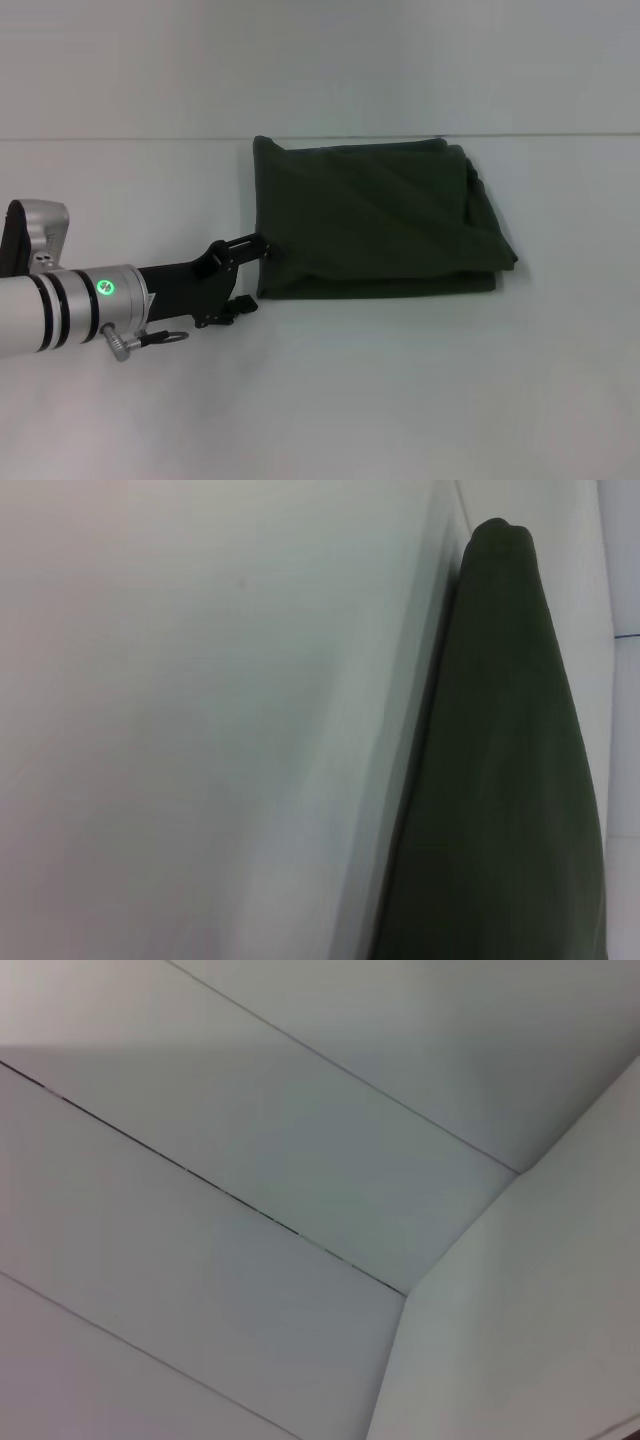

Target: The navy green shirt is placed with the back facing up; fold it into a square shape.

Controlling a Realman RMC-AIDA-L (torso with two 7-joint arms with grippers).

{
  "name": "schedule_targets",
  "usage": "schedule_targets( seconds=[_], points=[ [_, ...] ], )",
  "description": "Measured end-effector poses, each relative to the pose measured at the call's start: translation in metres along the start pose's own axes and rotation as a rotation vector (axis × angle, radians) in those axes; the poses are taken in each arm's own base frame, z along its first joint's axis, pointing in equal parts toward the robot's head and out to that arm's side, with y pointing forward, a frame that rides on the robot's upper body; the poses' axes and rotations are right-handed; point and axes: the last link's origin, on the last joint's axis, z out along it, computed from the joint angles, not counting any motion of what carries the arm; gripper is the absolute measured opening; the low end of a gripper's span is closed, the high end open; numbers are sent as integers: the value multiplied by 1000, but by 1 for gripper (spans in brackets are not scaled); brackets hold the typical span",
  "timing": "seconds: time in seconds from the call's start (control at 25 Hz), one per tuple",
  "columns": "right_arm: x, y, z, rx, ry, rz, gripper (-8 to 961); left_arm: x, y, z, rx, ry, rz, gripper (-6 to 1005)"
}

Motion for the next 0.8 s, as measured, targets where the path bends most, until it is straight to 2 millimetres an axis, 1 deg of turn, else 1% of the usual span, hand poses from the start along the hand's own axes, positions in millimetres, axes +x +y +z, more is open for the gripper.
schedule_targets(
  seconds=[0.2, 0.48, 0.72, 0.8],
  points=[
    [0, -1, -2, -1, -10, 5, 652, 1, 2, 4, 7, 6, 4, 927],
    [0, 0, -5, -10, -17, 8, 652, 0, 11, 16, 20, 10, 28, 921],
    [0, 1, -8, -28, -28, 22, 652, -1, 16, 14, -1, -4, 47, 915],
    [1, 0, -9, -30, -31, 27, 652, 0, 15, 13, -5, -3, 46, 841]
  ],
)
